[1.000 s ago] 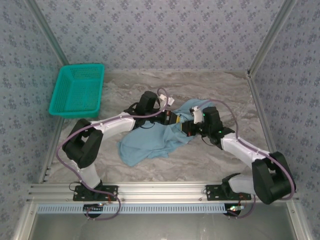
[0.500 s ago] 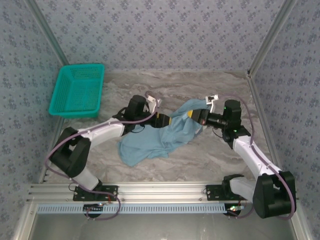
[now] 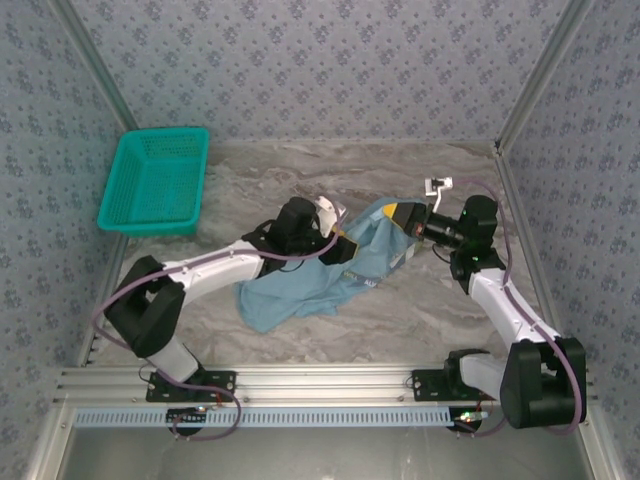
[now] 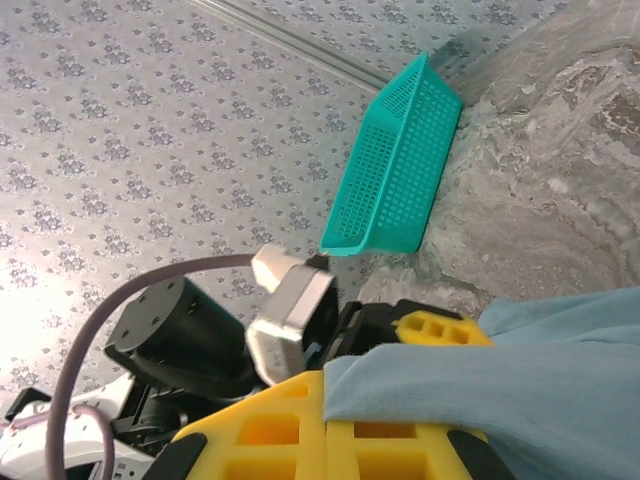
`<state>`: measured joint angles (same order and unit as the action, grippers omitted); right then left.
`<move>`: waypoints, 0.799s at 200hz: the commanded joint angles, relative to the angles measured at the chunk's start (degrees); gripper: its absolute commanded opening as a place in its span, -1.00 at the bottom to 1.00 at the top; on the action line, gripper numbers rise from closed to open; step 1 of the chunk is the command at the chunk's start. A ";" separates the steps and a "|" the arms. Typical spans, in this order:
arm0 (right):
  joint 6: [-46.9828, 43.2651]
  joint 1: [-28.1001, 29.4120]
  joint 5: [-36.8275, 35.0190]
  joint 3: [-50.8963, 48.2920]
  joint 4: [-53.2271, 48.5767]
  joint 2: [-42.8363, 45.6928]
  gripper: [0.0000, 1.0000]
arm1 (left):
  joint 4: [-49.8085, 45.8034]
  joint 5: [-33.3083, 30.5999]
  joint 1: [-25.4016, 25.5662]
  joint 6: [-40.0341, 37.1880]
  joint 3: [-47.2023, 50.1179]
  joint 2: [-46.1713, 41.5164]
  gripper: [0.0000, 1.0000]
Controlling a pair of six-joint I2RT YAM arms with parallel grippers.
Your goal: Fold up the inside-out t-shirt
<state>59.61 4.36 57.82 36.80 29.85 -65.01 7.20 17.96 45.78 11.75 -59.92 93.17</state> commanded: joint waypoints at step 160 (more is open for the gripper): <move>2.13 -3.22 -7.37 -4.04 -11.06 -2.91 -1.00 | -6.16 33.48 -13.69 0.82 9.95 -5.71 -1.00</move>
<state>62.41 1.04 55.90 35.86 18.96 -64.03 8.27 48.71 34.44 14.33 -53.76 88.82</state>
